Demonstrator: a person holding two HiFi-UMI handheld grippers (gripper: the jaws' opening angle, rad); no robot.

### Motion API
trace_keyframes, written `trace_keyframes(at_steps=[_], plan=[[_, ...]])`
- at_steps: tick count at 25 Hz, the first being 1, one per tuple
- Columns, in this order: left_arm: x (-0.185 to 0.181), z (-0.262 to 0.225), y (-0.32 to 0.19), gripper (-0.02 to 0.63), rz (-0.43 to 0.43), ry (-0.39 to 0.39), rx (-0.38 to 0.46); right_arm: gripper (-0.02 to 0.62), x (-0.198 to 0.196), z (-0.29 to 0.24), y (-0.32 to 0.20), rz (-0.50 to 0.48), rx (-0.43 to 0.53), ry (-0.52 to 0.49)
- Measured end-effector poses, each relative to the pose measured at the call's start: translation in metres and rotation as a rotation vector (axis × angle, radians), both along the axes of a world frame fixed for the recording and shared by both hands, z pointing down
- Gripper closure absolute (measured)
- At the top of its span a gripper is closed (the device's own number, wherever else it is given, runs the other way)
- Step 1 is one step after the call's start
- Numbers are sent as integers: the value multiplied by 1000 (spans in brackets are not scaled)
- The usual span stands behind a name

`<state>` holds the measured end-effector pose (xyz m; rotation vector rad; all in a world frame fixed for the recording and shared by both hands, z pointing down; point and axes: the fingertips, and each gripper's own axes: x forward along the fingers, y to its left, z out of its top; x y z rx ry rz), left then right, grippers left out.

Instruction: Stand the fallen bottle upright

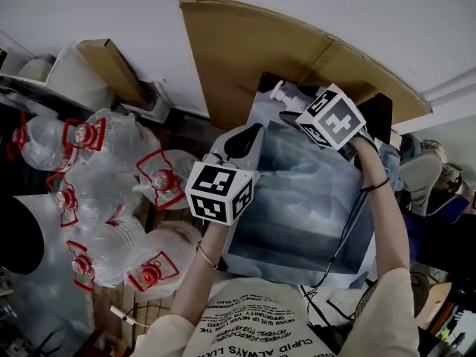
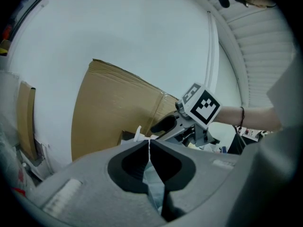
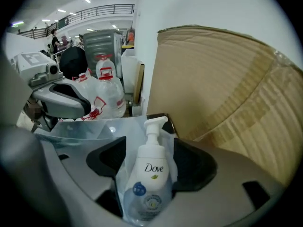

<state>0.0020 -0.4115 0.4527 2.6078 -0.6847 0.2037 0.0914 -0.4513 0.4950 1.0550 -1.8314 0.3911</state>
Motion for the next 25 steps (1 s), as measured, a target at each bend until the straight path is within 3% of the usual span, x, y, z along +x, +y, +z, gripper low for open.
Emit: trace_keyframes(at_steps=[11,13,14,25], plan=[[7,6,5,578,24,-4,-19,281,7,33,8,-57,-177,48],[7,7,6,578,26,-5,-21,306,7,37,9,-59,-199,27],[7,8,6,578,26,-6,-22,331,7,37,9,-56,-205,18],[2,6,8,578,22,-8,-21,345,8,25,5,-34,-141,97]])
